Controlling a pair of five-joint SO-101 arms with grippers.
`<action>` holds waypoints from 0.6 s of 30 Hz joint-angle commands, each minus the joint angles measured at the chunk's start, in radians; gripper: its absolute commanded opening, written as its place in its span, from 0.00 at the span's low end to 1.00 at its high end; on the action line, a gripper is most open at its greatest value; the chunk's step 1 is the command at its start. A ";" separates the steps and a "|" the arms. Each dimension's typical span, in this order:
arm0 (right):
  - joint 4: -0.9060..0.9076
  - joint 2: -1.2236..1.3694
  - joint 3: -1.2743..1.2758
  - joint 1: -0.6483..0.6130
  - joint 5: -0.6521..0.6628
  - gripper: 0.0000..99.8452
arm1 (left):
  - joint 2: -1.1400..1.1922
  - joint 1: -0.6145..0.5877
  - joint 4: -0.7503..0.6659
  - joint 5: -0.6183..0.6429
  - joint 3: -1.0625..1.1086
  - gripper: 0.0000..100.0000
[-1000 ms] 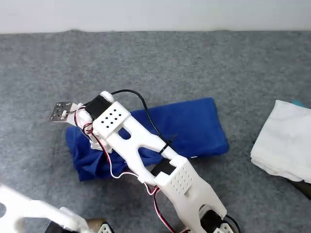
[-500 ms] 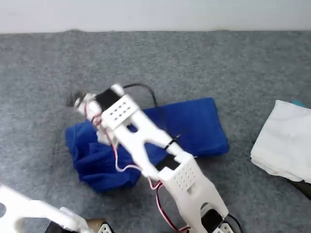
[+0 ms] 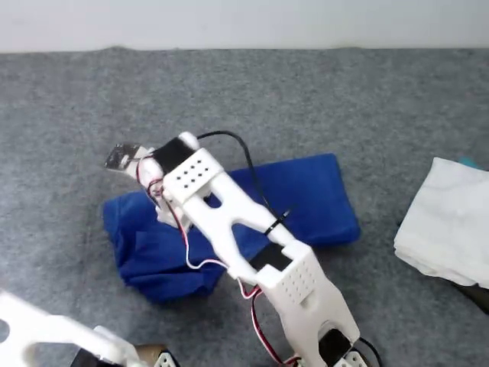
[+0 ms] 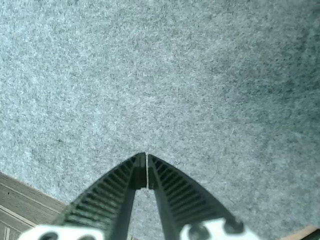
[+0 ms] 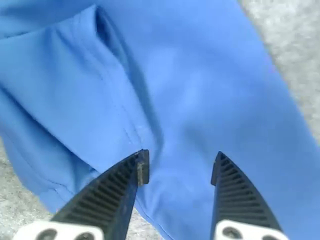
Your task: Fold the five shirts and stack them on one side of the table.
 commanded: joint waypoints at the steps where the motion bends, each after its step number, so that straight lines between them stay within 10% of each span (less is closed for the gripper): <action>1: 0.001 0.028 -0.048 -0.019 -0.003 0.21 | -0.032 0.006 -0.015 -0.002 -0.007 0.02; 18: 0.045 0.180 -0.048 -0.139 -0.002 0.12 | -0.032 0.000 -0.014 -0.002 -0.007 0.02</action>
